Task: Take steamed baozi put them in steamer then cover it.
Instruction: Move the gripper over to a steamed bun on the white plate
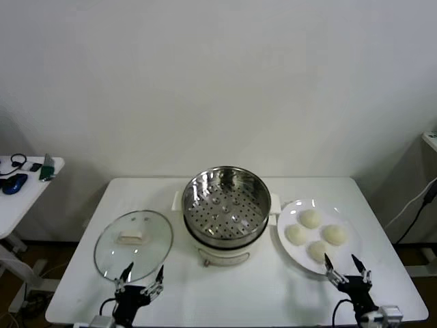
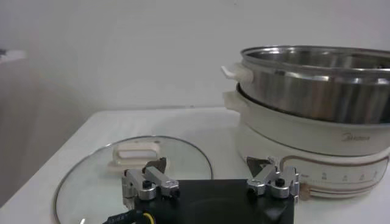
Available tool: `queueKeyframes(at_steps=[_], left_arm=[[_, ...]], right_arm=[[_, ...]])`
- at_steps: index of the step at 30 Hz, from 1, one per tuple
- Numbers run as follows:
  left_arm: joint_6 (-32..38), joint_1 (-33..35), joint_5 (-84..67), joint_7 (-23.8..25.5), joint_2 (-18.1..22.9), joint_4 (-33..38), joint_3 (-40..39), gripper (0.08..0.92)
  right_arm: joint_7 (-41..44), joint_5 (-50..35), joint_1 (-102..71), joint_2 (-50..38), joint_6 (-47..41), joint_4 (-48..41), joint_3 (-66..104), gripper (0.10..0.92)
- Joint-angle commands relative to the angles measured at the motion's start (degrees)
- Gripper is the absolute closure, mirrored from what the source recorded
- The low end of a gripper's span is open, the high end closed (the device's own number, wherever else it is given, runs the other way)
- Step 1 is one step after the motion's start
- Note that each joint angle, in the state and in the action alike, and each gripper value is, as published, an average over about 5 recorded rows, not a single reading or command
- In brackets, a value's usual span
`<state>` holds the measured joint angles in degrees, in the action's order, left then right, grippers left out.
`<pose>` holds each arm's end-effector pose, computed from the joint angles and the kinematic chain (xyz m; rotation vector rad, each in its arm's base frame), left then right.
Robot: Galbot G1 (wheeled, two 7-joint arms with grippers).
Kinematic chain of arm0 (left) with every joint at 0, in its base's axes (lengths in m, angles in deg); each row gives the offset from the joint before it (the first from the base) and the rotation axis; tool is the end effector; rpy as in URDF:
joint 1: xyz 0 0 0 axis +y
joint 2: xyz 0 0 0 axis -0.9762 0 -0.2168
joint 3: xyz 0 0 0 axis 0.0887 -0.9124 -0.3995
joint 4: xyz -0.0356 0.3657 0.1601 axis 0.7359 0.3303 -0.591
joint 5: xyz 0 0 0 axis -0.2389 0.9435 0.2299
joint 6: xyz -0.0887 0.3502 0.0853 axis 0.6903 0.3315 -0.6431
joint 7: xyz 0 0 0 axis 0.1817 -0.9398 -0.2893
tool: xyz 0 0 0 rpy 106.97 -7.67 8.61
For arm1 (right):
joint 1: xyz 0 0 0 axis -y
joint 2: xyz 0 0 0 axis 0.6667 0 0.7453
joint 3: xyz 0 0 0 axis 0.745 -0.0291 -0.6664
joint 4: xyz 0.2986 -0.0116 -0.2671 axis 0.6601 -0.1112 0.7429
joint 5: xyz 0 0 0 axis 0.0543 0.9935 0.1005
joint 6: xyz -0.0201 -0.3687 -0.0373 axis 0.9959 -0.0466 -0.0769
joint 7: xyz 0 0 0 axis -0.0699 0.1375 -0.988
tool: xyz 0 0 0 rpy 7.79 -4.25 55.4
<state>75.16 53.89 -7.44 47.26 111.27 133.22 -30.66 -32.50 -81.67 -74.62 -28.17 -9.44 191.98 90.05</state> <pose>0.0992 0.0417 -0.3710 -0.0997 -2.7696 -0.0112 0.2104 -0.1860 -0.3765 0.0239 -2.8340 0.0399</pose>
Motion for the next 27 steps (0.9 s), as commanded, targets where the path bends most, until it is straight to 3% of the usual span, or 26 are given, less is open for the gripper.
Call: queueKeyframes(at_steps=[1, 7, 12, 16, 21, 27], left_arm=[[-0.17, 0.01, 0.03, 0.09, -0.02, 0.24, -0.09, 0.177], [-0.05, -0.01, 0.21, 0.03, -0.12, 0.18, -0.59, 0.177], [-0.04, -0.07, 0.26, 0.06, -0.13, 0.25, -0.70, 0.177], [-0.08, 0.03, 0.57, 0.18, -0.13, 0.37, -0.78, 0.177], [0.10, 0.45, 1.13, 0.36, -0.19, 0.34, -1.04, 0.177], [0.62, 0.31, 1.81, 0.40, -0.20, -0.74, -1.33, 0.177]], right_arm=[[-1.65, -1.16, 12.12, -6.13, -10.93, -0.24, -0.79, 0.203], [9.20, 3.25, 32.75, -19.91, -20.52, -10.40, -14.51, 0.203], [27.71, 14.97, 51.19, -31.30, -17.16, -22.23, -34.44, 0.203], [47.38, 25.33, 67.55, -37.35, -8.08, -30.32, -53.38, 0.203], [65.29, 31.76, 90.65, -38.35, 5.31, -38.69, -78.69, 0.203], [72.36, 25.76, 109.94, -32.80, 7.04, -41.95, -102.26, 0.203]])
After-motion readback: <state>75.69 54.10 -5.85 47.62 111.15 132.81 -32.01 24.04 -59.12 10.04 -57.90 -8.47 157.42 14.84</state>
